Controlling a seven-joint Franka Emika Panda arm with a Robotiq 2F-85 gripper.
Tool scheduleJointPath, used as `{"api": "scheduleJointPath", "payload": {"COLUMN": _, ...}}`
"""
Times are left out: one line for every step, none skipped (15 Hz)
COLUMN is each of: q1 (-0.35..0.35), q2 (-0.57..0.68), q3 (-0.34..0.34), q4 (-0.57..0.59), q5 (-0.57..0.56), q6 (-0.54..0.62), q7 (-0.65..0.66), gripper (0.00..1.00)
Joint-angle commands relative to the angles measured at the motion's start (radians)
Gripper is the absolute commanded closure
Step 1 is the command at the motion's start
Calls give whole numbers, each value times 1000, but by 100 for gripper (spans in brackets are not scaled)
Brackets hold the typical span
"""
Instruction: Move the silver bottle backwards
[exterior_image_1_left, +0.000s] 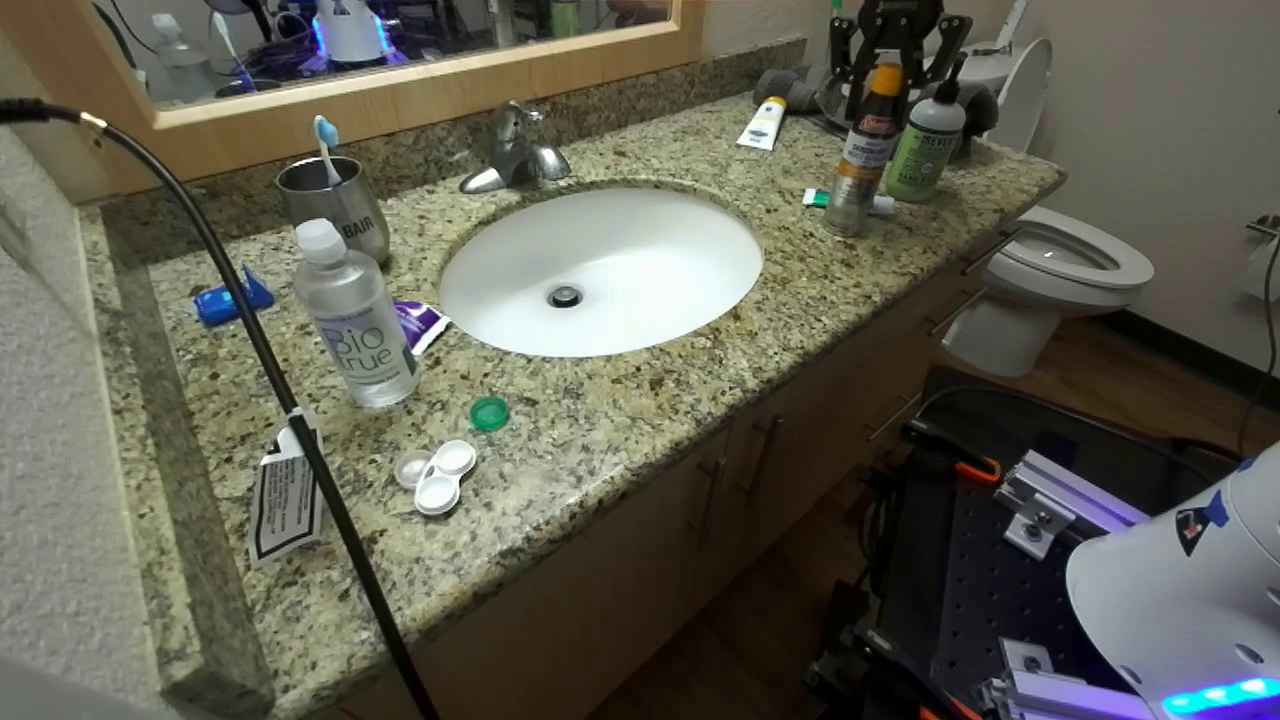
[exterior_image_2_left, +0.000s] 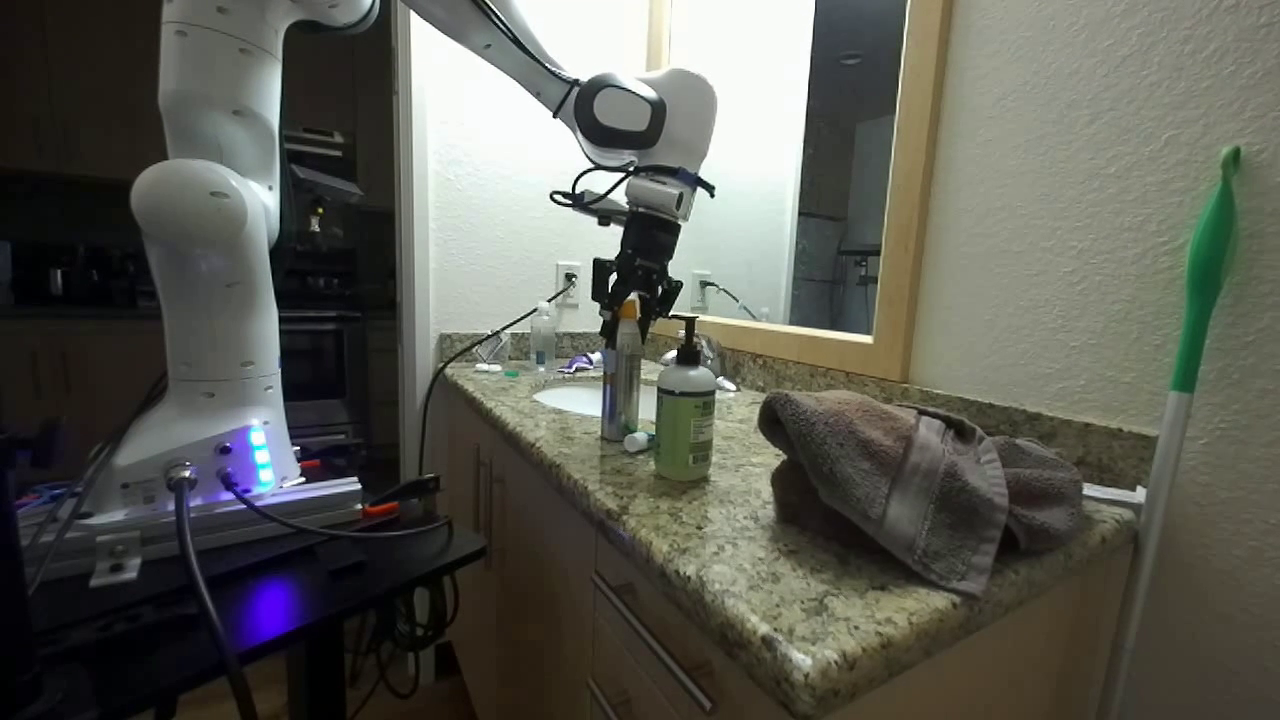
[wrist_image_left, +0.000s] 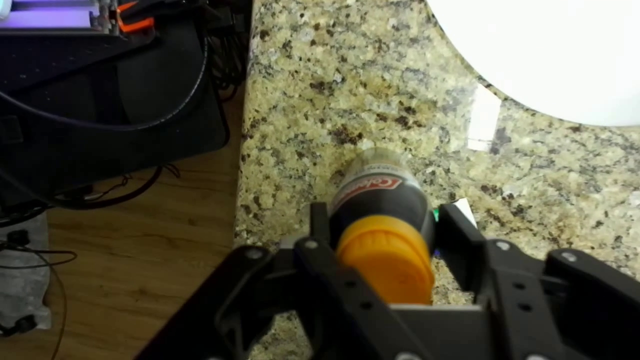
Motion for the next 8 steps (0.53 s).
{"api": "scheduleJointPath", "payload": {"q1": 9, "q2": -3, "q3": -22, "q4": -2, "q5": 40, "q6": 18, "q7": -18, "gripper": 69}}
{"api": "scheduleJointPath", "payload": {"q1": 8, "q2": -2, "q3": -24, "q4": -3, "q5": 44, "q6": 20, "q7": -18, "gripper": 69}}
{"api": "scheduleJointPath", "payload": {"q1": 6, "q2": -1, "q3": -27, "q4": 0, "q5": 46, "q6": 19, "q7": -18, "gripper": 69}}
{"api": "scheduleJointPath", "payload": {"q1": 7, "q2": -9, "q3": -30, "q4": 0, "q5": 46, "q6": 19, "q7": -16, "gripper": 69}}
{"api": "scheduleJointPath", "payload": {"q1": 8, "q2": -29, "q3": -33, "q4": 3, "q5": 35, "q6": 20, "q7": -15, "gripper": 69}}
{"api": "scheduleJointPath", "payload": {"q1": 10, "q2": -56, "q3": -35, "q4": 6, "q5": 23, "q6": 17, "q7": -16, "gripper": 69}}
{"api": "scheduleJointPath", "payload": {"q1": 16, "q2": -106, "q3": -36, "q4": 10, "q5": -17, "q6": 7, "q7": -6, "gripper": 69}}
{"api": "scheduleJointPath", "payload": {"q1": 19, "q2": -146, "q3": -35, "q4": 19, "q5": -55, "q6": 0, "q7": 2, "gripper": 69}}
